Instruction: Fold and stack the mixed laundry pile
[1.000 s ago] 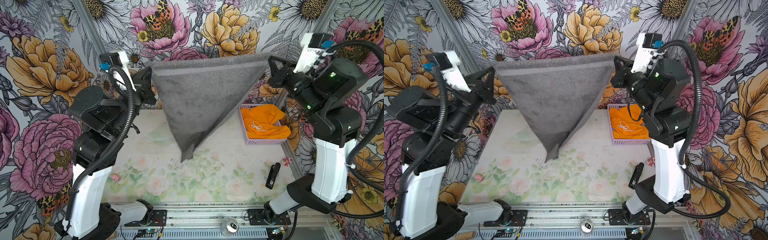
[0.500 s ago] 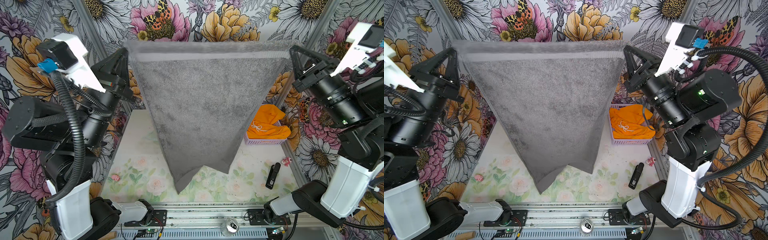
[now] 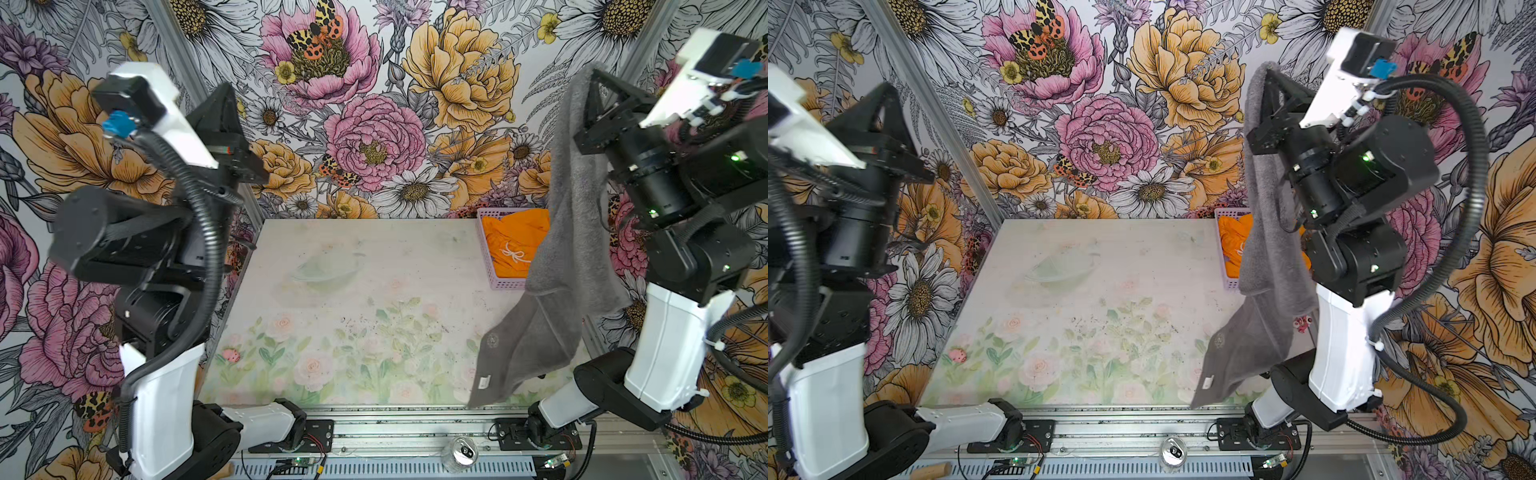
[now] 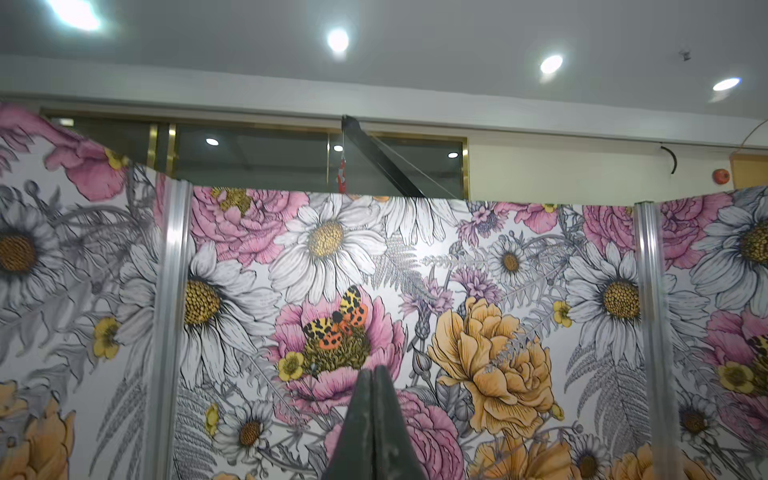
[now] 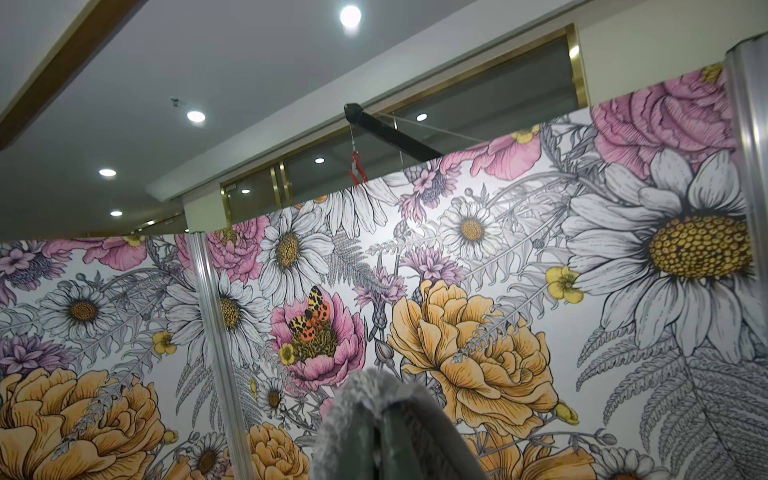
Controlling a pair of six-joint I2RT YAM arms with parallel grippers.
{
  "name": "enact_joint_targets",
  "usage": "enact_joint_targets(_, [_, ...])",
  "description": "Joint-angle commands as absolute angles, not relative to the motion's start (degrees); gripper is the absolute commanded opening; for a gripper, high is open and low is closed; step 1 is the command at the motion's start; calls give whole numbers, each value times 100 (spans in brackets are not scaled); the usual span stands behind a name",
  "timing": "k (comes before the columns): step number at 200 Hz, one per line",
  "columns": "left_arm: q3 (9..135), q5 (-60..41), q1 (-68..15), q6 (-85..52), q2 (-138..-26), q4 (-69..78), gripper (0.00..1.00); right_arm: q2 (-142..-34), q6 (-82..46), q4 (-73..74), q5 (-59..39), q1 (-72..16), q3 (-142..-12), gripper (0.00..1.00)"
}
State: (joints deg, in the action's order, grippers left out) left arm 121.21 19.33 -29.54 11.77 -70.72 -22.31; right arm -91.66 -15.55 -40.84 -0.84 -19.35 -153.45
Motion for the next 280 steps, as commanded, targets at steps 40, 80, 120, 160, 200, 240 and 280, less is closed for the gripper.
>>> enact_joint_targets(40, [8090, 1547, -2849, -1166, -5780, -1657, 37, -9045, -1912, -4012, -805, -2593, -13576, 0])
enact_joint_targets(80, [6592, 1626, -2937, -1862, -4988, -1708, 52, -9935, -2174, -4016, -1508, -2817, -14304, 0])
enact_joint_targets(120, [6192, 1914, -2941, -2005, -4529, -2276, 61, -10988, -2694, -4395, -2408, -2909, -14483, 54])
enact_joint_targets(160, [5570, 1574, -2920, -2590, -4482, -2661, 65, -10395, -2206, -4678, -1254, -2930, -12770, 66])
enact_joint_targets(200, [4569, 887, -3452, -3454, -4938, -2650, 65, -9463, -2141, -4588, -776, -2903, -10420, 67])
enact_joint_targets(240, [3795, 985, -4480, -4167, -5646, -2289, 65, -8638, -2457, -4007, -676, -2909, -8210, 67])
enact_joint_targets(280, [3669, 1144, -4538, -4173, -6339, -2162, 70, -8145, -3386, -4139, 96, -2865, -6548, 67])
